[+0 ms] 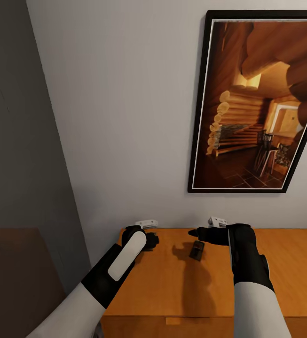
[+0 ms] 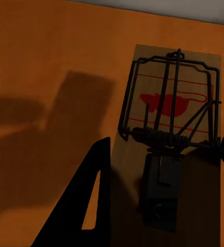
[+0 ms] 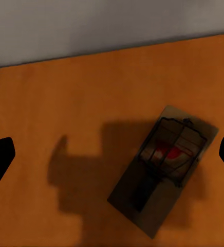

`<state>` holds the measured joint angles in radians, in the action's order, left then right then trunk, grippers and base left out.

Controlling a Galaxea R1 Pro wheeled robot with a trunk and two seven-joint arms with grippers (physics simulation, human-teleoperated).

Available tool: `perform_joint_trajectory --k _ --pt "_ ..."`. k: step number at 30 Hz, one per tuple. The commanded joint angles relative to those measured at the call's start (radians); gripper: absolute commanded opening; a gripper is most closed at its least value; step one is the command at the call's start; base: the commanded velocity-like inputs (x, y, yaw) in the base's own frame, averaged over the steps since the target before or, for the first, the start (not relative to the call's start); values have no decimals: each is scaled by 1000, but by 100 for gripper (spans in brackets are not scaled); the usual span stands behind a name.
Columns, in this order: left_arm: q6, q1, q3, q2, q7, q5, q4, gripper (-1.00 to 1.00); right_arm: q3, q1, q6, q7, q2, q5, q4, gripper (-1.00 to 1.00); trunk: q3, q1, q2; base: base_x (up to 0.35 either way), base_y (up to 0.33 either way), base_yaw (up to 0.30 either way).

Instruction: Take the four mousetraps from the cabinet in the bathroom and place them on the bathroom floor. Make sure all four end up on the same floor surface, and ensure that at least two of them are either under or directly next to the same bathroom sink.

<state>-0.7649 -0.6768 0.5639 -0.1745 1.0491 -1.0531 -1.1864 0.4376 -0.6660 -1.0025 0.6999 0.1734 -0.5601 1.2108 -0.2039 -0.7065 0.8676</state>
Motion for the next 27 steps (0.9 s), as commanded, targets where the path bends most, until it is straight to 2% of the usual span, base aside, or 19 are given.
perform_joint_trajectory --k 1,6,15,27 --pt "-5 -1 1 0 11 -5 -1 -100 3 -1 -2 10 1 -10 1 100 -2 0 1 0 0 0" --pt "-5 -1 1 0 11 -5 -1 -100 3 -1 -1 12 1 -8 1 100 -1 0 1 0 0 -24" --pt "-5 -1 1 0 11 -6 -1 -100 4 -2 -1 12 1 -6 1 100 3 0 1 0 0 -236" --pt "-5 -1 1 0 12 -5 -1 -100 5 -2 -1 14 1 -5 1 100 4 0 1 0 0 -107"
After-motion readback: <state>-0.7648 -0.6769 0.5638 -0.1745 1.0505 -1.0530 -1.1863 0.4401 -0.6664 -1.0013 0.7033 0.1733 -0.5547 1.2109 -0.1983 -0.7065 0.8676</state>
